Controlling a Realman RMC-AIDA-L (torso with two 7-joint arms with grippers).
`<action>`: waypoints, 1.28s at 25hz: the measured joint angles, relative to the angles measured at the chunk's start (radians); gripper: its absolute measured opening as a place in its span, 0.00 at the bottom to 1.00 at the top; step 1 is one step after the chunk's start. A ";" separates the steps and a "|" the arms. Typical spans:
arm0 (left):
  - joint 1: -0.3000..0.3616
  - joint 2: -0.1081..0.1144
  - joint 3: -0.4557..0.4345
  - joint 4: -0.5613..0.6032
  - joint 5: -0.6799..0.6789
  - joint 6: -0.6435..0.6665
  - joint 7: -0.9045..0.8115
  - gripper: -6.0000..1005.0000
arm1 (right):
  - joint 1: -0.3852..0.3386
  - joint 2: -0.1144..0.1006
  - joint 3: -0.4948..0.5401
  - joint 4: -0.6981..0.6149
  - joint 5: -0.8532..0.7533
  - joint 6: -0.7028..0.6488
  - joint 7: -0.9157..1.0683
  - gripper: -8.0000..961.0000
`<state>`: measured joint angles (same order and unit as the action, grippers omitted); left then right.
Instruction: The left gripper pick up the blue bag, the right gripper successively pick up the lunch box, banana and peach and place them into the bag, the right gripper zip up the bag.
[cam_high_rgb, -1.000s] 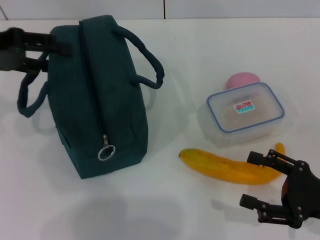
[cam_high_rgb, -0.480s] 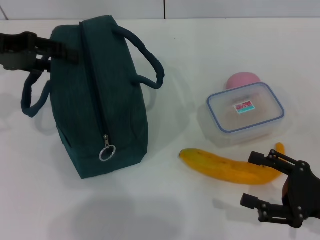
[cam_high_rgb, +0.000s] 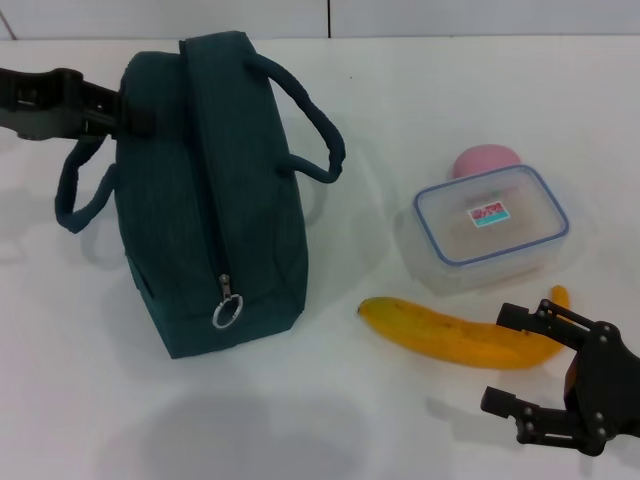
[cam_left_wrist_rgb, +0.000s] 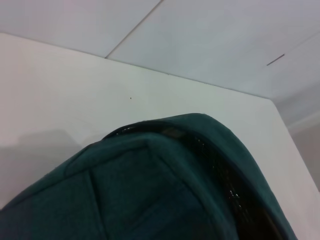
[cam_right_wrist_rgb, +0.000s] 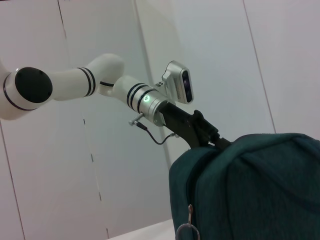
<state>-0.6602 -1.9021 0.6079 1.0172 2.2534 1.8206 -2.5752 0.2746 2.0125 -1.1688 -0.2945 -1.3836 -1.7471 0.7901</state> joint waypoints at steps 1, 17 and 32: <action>-0.001 0.000 0.000 0.000 0.001 0.000 -0.003 0.49 | 0.000 0.000 0.000 0.000 0.000 0.000 0.000 0.86; 0.001 -0.002 -0.003 0.000 -0.022 0.003 -0.028 0.04 | -0.003 -0.002 0.000 0.049 0.131 -0.047 0.067 0.85; -0.007 -0.004 -0.005 -0.067 -0.133 0.004 -0.010 0.04 | -0.020 -0.033 0.000 0.232 0.632 0.092 0.848 0.84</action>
<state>-0.6670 -1.9062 0.6033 0.9498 2.1203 1.8248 -2.5850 0.2541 1.9794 -1.1688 -0.0628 -0.7512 -1.6552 1.6384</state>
